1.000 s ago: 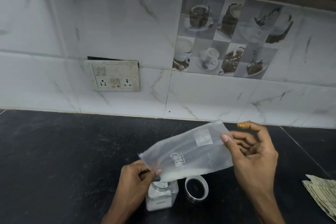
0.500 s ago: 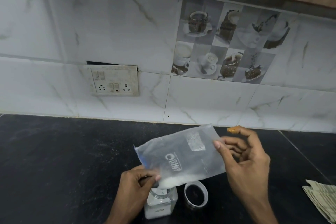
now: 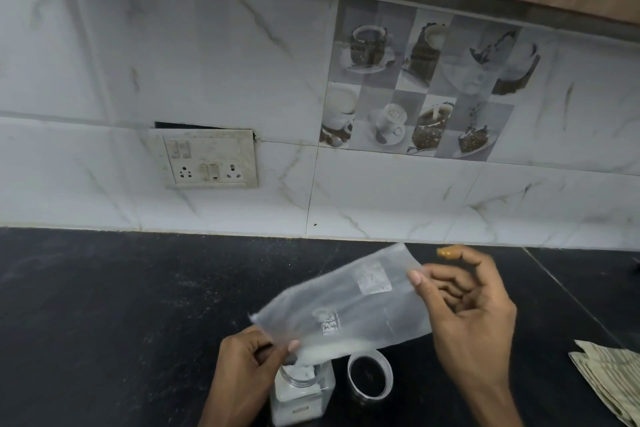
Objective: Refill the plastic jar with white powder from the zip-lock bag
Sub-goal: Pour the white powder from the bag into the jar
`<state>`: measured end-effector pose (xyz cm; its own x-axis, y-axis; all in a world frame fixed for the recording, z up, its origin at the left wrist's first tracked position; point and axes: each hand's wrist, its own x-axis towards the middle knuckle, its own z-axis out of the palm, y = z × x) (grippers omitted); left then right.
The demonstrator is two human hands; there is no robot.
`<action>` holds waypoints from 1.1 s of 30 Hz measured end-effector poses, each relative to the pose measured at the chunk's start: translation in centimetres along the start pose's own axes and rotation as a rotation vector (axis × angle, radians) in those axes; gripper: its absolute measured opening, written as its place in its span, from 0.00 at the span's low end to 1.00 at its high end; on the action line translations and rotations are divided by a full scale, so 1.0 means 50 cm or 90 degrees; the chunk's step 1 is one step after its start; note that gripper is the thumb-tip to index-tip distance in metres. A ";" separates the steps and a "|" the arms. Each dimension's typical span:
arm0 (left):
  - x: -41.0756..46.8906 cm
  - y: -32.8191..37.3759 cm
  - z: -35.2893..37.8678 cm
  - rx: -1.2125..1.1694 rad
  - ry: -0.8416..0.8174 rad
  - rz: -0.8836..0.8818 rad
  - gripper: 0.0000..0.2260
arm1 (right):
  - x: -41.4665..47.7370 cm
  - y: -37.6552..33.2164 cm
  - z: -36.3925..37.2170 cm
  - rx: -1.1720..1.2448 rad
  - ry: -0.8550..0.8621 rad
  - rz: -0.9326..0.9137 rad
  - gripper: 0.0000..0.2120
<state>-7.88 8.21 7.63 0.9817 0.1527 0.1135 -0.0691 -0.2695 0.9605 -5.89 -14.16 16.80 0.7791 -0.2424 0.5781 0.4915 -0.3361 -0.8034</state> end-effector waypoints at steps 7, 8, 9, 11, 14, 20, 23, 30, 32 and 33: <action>-0.003 0.009 -0.002 -0.016 -0.006 -0.001 0.07 | 0.000 -0.004 0.004 0.002 0.011 -0.004 0.16; -0.003 0.011 -0.002 -0.017 -0.008 -0.001 0.08 | 0.001 -0.003 0.003 0.001 0.008 -0.004 0.16; -0.003 0.011 -0.003 -0.019 -0.008 0.006 0.12 | 0.001 -0.003 0.003 -0.001 -0.001 -0.005 0.16; -0.002 0.004 -0.005 -0.003 0.000 0.009 0.19 | -0.001 -0.002 0.002 -0.002 -0.003 -0.003 0.16; -0.002 0.001 -0.006 -0.004 0.001 0.008 0.17 | 0.002 -0.003 0.002 0.011 0.011 0.003 0.16; -0.001 0.008 -0.006 -0.011 -0.006 0.003 0.09 | 0.002 -0.007 0.005 0.007 0.010 -0.009 0.15; -0.001 0.005 -0.008 -0.008 0.002 0.012 0.13 | 0.001 -0.010 0.004 0.007 0.009 -0.017 0.16; 0.000 0.003 -0.004 0.014 0.007 0.027 0.21 | 0.004 -0.011 0.004 0.004 0.007 -0.016 0.16; 0.001 -0.001 -0.003 0.005 0.009 0.033 0.19 | 0.004 -0.012 0.004 0.002 -0.004 -0.017 0.17; 0.000 -0.001 -0.004 -0.001 0.013 0.032 0.18 | 0.004 -0.012 0.004 -0.002 -0.006 -0.018 0.17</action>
<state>-7.90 8.43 7.63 0.9734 0.1582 0.1659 -0.1179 -0.2753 0.9541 -5.97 -13.83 17.36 0.7686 -0.2235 0.5994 0.5127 -0.3451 -0.7862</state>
